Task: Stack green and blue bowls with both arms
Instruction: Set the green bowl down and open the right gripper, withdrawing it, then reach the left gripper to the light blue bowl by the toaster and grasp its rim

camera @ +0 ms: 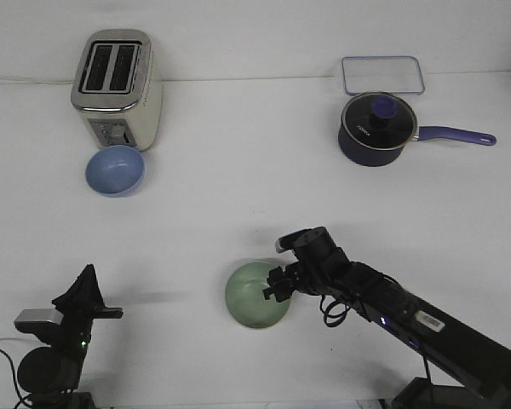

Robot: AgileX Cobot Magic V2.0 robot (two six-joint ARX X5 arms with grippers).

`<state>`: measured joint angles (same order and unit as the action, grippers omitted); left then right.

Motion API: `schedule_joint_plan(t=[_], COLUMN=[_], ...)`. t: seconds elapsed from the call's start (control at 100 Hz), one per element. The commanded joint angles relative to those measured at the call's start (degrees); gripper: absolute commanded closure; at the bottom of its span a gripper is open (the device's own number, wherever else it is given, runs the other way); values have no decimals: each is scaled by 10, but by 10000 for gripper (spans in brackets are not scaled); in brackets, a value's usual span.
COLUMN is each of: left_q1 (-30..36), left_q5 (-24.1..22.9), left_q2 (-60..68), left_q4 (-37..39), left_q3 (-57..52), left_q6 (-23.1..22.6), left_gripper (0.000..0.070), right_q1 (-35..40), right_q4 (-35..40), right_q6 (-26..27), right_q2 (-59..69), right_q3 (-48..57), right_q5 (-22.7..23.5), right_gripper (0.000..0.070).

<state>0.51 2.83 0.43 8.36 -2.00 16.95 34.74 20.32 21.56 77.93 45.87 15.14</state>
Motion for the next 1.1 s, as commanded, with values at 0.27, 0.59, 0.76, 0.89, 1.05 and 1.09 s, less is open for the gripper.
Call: schedule_joint_plan(t=[0.27, 0.59, 0.76, 0.89, 1.05, 1.09], left_q1=[-1, -17, -33, -43, -55, -59], left_q5=[-50, -33, 7, 17, 17, 17], left_q2=[107, 486, 677, 786, 894, 919], left_q4=[-91, -128, -158, -160, -164, -169], left_q3=[-142, -380, -497, -566, -639, -658], left_q6=[86, 51, 48, 41, 30, 29], left_gripper=[685, 681, 184, 75, 75, 75], right_q1=[-113, -177, -177, -177, -177, -177], right_q4=[-5, 20, 20, 21, 26, 26], right_q6=[-86, -122, -110, -104, -104, -104], right_q2=[-209, -344, -379, -387, -389, -389], right_q3=[25, -25, -89, -126, -141, -141], right_q5=[-26, -48, -46, -44, -42, -42], right_gripper=[394, 394, 394, 394, 394, 394])
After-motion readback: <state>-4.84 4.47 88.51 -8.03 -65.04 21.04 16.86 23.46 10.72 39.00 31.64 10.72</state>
